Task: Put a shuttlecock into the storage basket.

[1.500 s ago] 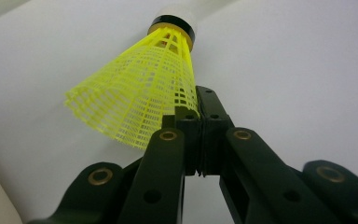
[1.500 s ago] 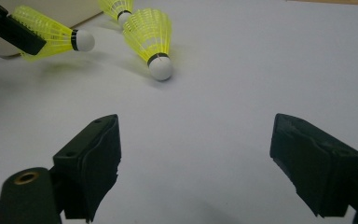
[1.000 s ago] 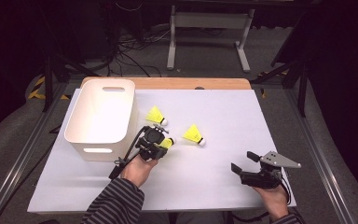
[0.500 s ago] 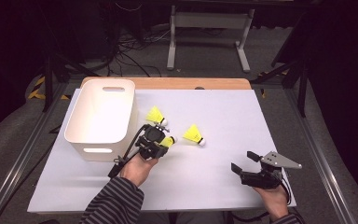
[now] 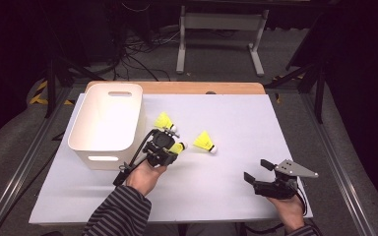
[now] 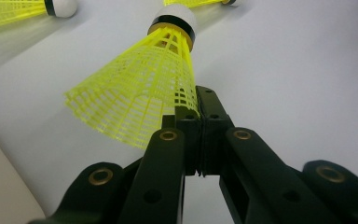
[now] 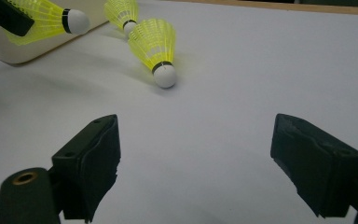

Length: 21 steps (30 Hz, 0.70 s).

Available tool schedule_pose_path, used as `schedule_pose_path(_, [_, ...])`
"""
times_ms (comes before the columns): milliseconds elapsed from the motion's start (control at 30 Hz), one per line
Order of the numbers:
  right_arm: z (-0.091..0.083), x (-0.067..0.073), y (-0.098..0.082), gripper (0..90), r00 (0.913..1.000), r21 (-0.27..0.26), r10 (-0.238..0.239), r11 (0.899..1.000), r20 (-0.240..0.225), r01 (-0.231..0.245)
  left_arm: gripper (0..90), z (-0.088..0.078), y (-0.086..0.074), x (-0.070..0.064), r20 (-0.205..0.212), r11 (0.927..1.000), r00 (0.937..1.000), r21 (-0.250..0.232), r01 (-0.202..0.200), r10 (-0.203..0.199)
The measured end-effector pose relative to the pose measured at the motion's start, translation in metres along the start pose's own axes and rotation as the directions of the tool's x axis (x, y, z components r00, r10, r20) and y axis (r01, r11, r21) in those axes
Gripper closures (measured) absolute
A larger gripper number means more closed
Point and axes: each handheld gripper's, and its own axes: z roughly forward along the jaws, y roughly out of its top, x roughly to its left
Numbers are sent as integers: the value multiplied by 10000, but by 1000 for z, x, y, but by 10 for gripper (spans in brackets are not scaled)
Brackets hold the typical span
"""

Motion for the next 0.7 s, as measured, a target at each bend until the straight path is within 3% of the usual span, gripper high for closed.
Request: schedule_pose_path(700, [0,0,0,163,10000,30,33,10000,-2,-33,890,-13,7,1,53,9999,9999,-67,-109,110])
